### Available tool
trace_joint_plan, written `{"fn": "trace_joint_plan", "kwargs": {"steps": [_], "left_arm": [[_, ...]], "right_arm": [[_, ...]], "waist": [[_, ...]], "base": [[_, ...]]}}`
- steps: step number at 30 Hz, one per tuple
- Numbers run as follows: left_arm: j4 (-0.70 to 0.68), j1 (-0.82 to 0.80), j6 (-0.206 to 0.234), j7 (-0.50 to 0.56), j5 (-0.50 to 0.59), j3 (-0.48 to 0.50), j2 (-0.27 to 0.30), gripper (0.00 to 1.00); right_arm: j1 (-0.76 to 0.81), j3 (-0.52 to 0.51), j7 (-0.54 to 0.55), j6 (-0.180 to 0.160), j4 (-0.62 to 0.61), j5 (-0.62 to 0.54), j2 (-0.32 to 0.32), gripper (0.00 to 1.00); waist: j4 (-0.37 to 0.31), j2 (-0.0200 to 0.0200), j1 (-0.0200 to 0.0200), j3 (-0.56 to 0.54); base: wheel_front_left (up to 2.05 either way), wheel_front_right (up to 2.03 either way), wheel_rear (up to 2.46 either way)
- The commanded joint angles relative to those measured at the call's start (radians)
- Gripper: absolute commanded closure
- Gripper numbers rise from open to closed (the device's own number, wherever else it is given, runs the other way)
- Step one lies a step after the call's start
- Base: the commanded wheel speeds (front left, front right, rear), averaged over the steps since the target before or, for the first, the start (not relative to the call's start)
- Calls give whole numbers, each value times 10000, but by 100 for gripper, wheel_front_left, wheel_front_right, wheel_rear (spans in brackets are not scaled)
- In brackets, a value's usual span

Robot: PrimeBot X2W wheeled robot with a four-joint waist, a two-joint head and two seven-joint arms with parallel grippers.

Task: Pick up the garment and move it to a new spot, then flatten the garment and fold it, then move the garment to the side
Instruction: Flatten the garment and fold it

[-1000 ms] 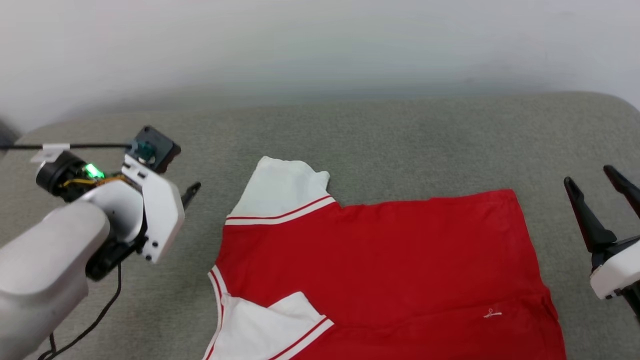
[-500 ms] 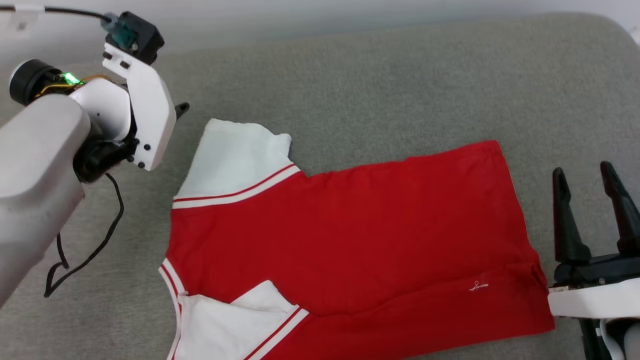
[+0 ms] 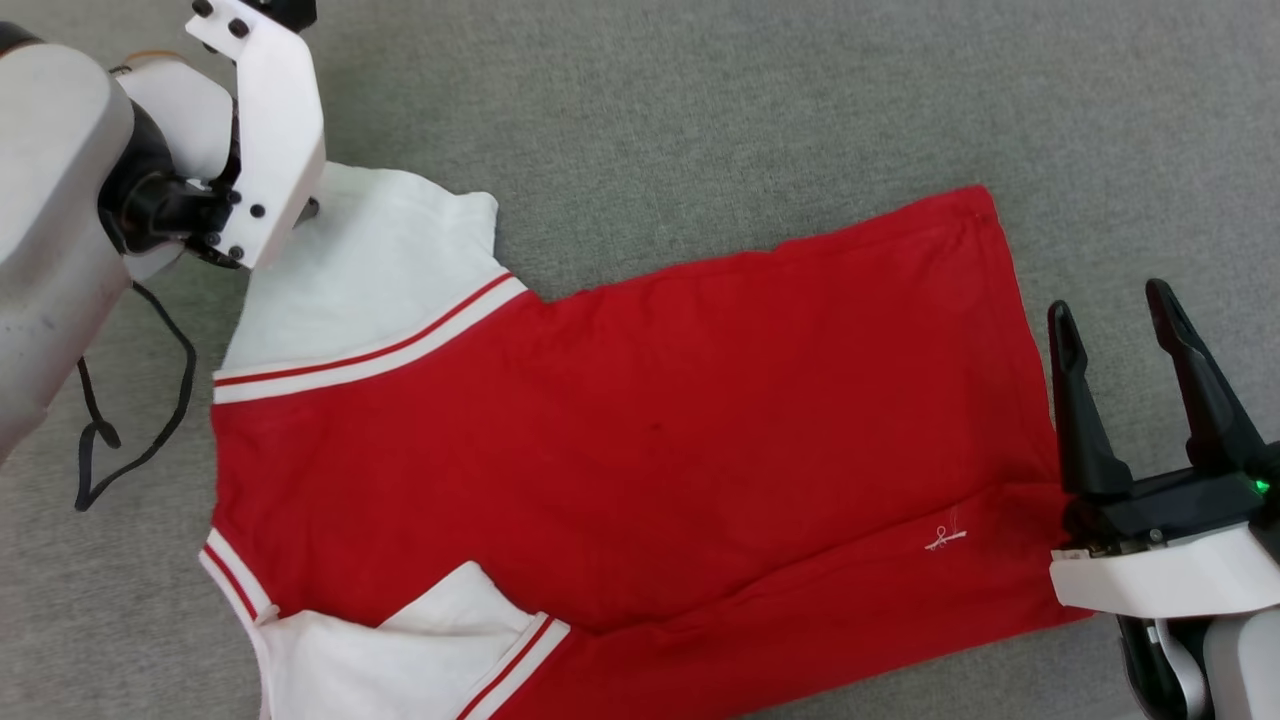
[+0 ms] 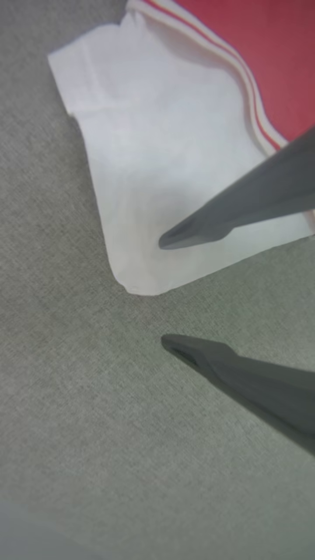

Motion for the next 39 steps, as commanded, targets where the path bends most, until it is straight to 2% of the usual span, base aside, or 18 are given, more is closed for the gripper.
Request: {"fn": "trace_joint_plan", "kwargs": {"steps": [1,7,8,9,10,18,22,25,28,32,39], "left_arm": [[38,-200,-33,238,-25,-133,-27,0],[44,38,-47,746,17,-739,12,0],[12,66,-51,745,-21,-800,30,14],[-8,80,-50,696,-49,-847,36,93],[-48,107,-47,688,-98,-886,57,100],[-252,70,-50,61,-220,-973,324,100],[-449,243,-53,-486,-262,-1072,166,100],[-652,358,-52,-822,-293,-1147,105,100],[-999,488,-52,-1097,-291,-1258,-16,100],[-1400,611,-52,-1459,-256,-1339,-55,100],[-2041,655,-53,-1899,-177,-1411,-139,100]], "right_arm": [[-228,103,-65,-8,85,-65,-34,0],[-429,338,-107,-8,366,-100,-29,0],[-462,355,-111,-8,419,-101,-22,0],[-484,378,-111,-8,477,-105,-15,0],[-502,377,-116,-8,527,-109,-22,0],[-970,202,-114,-8,536,-253,-619,0],[-1586,116,-9,-8,517,-303,-1348,0],[-2052,123,497,-8,469,-323,-1867,0],[-2513,418,1540,-8,596,-311,-2616,0],[-3127,1243,3493,-8,1062,364,-3715,0],[-4561,3489,7482,-8,1819,2911,-5492,0]], "waist": [[-233,0,-2,412],[-348,0,-2,682],[-359,0,-2,692],[-362,0,-2,679],[-357,0,-2,647],[-153,0,-2,-155],[120,0,-2,-746],[394,0,-2,-1128],[660,0,-2,-1418],[974,0,-2,-1649],[1433,0,-2,-1594]], "base": [[0,0,0],[0,0,0],[0,0,0],[0,0,0],[0,0,0],[0,0,0],[0,0,0],[0,0,0],[0,0,0],[0,0,0],[0,0,0]]}}
